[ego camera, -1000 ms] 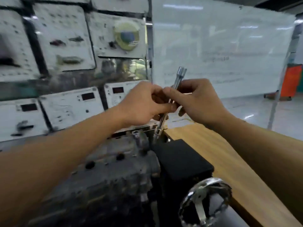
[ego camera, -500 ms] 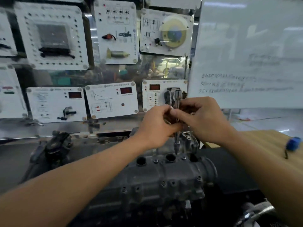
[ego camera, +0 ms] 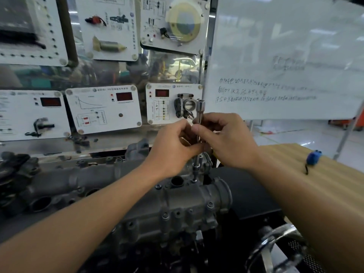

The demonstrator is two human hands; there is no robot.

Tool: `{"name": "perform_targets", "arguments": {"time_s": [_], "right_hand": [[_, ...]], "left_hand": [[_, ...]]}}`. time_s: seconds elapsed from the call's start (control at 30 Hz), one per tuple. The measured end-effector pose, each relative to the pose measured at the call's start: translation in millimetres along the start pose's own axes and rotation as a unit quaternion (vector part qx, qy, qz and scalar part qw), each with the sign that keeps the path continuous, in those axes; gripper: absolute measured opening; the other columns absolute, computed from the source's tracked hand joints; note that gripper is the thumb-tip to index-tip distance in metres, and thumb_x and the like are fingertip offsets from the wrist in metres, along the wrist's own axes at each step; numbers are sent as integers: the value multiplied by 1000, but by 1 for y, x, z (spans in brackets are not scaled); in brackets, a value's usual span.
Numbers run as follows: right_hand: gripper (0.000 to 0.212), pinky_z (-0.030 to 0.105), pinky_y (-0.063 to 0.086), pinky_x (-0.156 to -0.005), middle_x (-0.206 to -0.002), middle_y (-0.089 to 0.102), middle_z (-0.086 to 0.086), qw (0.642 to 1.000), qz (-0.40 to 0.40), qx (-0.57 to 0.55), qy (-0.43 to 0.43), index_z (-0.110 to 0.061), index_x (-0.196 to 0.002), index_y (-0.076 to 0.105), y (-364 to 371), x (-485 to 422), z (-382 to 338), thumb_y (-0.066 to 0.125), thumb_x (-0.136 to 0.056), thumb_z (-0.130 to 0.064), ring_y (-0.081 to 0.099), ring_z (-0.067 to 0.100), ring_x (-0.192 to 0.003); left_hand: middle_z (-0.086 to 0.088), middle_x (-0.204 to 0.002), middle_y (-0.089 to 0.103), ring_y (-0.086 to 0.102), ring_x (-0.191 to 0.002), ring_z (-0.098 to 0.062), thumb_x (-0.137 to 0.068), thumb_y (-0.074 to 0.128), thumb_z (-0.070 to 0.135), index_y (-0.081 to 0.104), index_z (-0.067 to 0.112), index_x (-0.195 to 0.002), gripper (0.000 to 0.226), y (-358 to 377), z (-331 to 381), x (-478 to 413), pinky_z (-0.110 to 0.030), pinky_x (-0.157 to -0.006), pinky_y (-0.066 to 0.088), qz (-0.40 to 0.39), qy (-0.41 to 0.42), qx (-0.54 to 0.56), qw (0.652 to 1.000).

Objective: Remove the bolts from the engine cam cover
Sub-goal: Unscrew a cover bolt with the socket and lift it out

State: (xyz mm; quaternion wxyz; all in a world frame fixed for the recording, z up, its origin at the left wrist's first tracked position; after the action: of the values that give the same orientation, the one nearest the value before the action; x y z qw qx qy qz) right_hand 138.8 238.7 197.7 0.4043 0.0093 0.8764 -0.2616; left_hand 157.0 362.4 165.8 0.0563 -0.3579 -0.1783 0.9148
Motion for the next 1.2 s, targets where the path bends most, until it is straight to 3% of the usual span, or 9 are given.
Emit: {"name": "perform_targets", "arguments": {"time_s": [0.23, 0.3, 0.43, 0.67, 0.77, 0.87, 0.93, 1.0, 1.2], "right_hand": [[14, 44, 57, -63, -65, 67, 0, 999, -24, -13, 22, -6, -89, 71, 2, 4, 2, 64, -95, -17, 60, 8, -58], [16, 33, 57, -58, -70, 69, 1, 998, -57, -13, 19, -9, -89, 71, 7, 4, -1, 60, -97, -17, 62, 4, -57], [15, 10, 49, -61, -79, 72, -7, 995, -78, -54, 24, -9, -91, 71, 12, 4, -4, 58, -98, -10, 63, -5, -62], [25, 37, 58, -59, -70, 72, 10, 981, 158, -100, 49, -6, -76, 72, -9, 17, 10, 88, -72, -25, 65, 16, -62], [10, 21, 54, -60, -72, 74, -2, 970, 189, -144, 54, -15, -79, 74, -1, 22, 12, 83, -78, -20, 69, 8, -65], [18, 39, 56, -66, -80, 72, 11, 983, 131, -123, 25, -4, -87, 72, 14, 23, 4, 65, -94, -19, 67, 24, -75], [31, 43, 53, -77, -89, 71, 16, 991, 101, -91, 14, 1, -97, 68, 19, 23, -2, 51, -100, -24, 65, 28, -88], [30, 26, 52, -75, -88, 72, -7, 993, 98, -65, 8, -8, -101, 68, 19, 22, -7, 47, -101, -29, 66, 9, -87], [22, 25, 59, -64, -73, 73, -5, 962, 252, -92, 53, -16, -85, 71, -4, 29, 0, 86, -74, -27, 71, 8, -66]], "left_hand": [[-2, -106, 73, 69, -101, -9, -94, 61, 3, 67, 8, -112, 20, 24, -7, 17, -26, -95, 52, -174, -14, 14, 985], [-4, -105, 74, 69, -101, -10, -95, 57, 1, 66, 5, -111, 19, 24, -8, 19, -30, -96, 52, -184, -19, 10, 983], [-2, -91, 75, 72, -87, -14, -93, 63, 9, 70, 12, -101, 11, 18, -9, 17, -43, -86, 56, -148, -9, -37, 988], [5, -56, 57, 54, -52, -9, -72, 78, 41, 57, 17, -67, 32, 14, 4, 14, -36, -53, 46, -28, 39, -169, 984], [2, -76, 66, 62, -68, -11, -79, 75, 29, 62, 16, -92, 23, 18, 1, 14, -40, -63, 53, -50, 12, -122, 991], [-10, -107, 70, 68, -100, -29, -94, 61, 9, 56, 13, -123, 29, 24, -3, 18, -53, -87, 54, -135, -12, 24, 990], [-12, -103, 72, 68, -96, -33, -96, 58, 5, 63, 13, -114, 20, 20, -1, 18, -56, -85, 53, -135, 3, 16, 991], [-9, -88, 74, 70, -83, -28, -93, 63, 11, 69, 9, -98, 8, 14, 1, 16, -51, -76, 55, -88, 25, -57, 994], [4, -62, 66, 63, -59, -13, -74, 63, 44, 70, 14, -76, 31, 6, 15, 12, -37, -57, 51, 7, 68, -160, 985]]}}
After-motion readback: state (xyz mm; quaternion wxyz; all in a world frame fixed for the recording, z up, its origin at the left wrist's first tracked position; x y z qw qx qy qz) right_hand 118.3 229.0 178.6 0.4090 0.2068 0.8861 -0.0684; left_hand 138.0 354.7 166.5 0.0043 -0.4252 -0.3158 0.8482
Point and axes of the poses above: each hand's wrist, its own x-axis away from the middle knuckle, its own y-axis out of the palm, z = x × y, the point moved 8 cm from there along -x, towards the middle knuckle
